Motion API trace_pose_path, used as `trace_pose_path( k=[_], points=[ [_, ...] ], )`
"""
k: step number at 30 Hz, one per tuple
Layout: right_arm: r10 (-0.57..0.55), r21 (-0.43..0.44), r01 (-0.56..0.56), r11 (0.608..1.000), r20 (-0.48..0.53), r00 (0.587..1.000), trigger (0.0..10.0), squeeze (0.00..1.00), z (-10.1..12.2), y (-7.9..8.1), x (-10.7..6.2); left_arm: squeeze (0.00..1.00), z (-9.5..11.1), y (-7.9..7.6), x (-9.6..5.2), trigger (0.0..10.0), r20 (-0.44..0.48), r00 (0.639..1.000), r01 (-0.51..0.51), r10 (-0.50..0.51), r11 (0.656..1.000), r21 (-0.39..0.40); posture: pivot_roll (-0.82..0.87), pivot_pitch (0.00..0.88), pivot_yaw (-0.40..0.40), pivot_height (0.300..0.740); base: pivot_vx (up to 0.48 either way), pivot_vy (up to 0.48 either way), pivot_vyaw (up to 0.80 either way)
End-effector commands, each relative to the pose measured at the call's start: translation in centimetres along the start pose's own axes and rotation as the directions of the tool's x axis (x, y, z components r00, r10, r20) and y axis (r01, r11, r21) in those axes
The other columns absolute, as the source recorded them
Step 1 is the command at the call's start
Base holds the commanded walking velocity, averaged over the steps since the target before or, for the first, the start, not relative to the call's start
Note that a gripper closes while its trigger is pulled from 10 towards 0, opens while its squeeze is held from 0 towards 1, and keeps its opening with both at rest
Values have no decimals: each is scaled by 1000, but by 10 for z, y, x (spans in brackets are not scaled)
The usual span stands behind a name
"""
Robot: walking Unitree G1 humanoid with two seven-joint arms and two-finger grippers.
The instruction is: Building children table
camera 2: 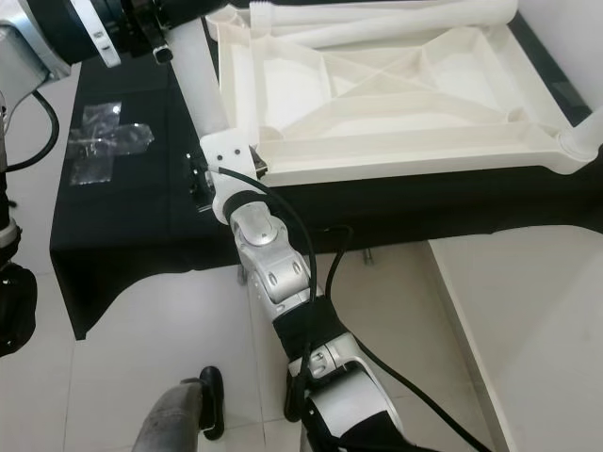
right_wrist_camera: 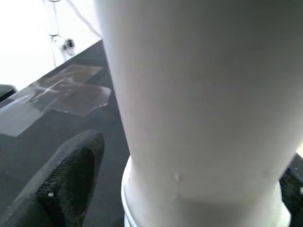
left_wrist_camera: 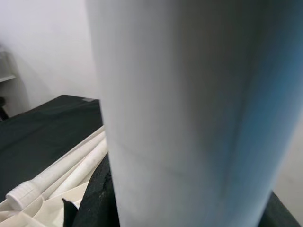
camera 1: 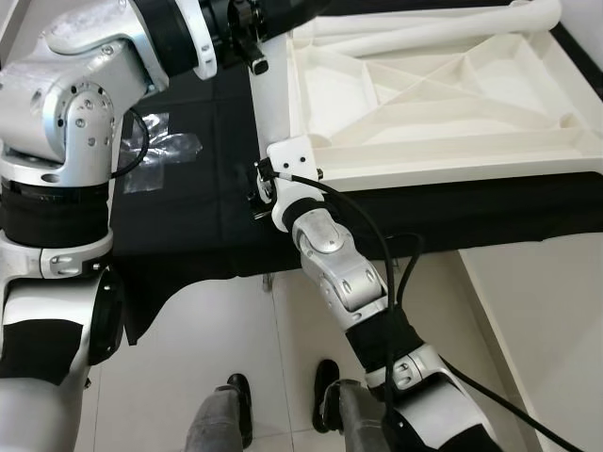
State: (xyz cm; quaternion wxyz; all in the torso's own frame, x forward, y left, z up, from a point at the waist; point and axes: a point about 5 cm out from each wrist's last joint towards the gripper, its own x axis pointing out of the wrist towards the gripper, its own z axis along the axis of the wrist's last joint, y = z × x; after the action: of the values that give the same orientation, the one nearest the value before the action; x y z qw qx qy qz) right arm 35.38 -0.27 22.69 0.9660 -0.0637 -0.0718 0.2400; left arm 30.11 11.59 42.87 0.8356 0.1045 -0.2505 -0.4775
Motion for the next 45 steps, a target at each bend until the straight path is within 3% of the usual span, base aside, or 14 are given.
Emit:
trace_pose_path(
  k=[1,3,4,14,18,22,23,25,26,27,29,43,44,45],
  points=[
    [121,15,-121,993,-3,993,10000,722,1,2,4,0,3,-9,5,0,22,998,52,-52,999,13,157,341,-39,740,0,0,0],
    [158,6,-158,987,25,987,10000,722,7,-1,6,0,3,-9,5,0,24,998,51,-51,999,11,157,341,-39,740,0,0,0],
    [188,-1,-188,982,56,981,10000,0,16,-7,9,0,3,-9,5,0,26,998,50,-50,999,9,157,341,-40,740,0,0,0],
    [428,-122,-414,902,124,895,10000,0,59,-45,21,0,5,-9,3,0,38,998,42,-42,999,1,159,345,-44,740,0,0,0],
    [583,-123,-570,812,171,794,10000,0,76,-44,19,0,5,-8,1,0,44,998,34,-34,999,-12,153,351,-51,740,0,0,0],
    [621,-132,-607,784,176,764,10000,0,80,-42,19,0,5,-7,1,0,45,999,32,-31,999,-16,149,351,-52,740,0,0,0],
    [711,-133,-700,701,190,677,10000,0,85,-37,18,0,4,-6,0,0,46,999,30,-29,999,-21,149,353,-54,740,0,0,0],
    [738,-134,-728,672,193,646,10000,0,87,-36,17,0,4,-6,0,0,47,999,29,-28,999,-22,149,355,-55,740,0,0,0],
    [764,-139,-754,642,193,615,5255,0,88,-34,17,0,4,-6,0,0,48,998,28,-27,999,-23,149,355,-55,740,0,0,0],
    [764,-139,-754,642,193,615,5255,0,88,-34,17,0,4,-6,0,0,48,998,28,-27,999,-23,149,355,-55,740,0,0,0],
    [804,-160,-790,592,175,568,0,0,89,-30,16,0,4,-5,0,0,48,999,25,-24,999,-24,149,355,-55,740,0,0,0],
    [812,-195,-789,583,116,572,0,0,90,-29,22,0,2,-3,0,0,35,999,7,-6,1000,-29,139,359,-61,740,0,0,0],
    [798,-188,-775,603,123,591,0,0,89,-28,24,514,2,-2,0,1882,34,999,-6,7,1000,-30,139,358,-61,740,0,0,0],
    [781,-179,-761,624,128,611,0,0,88,-29,25,1000,1,-2,0,9922,31,999,-14,15,999,-36,139,357,-61,740,0,0,0]
  ],
)
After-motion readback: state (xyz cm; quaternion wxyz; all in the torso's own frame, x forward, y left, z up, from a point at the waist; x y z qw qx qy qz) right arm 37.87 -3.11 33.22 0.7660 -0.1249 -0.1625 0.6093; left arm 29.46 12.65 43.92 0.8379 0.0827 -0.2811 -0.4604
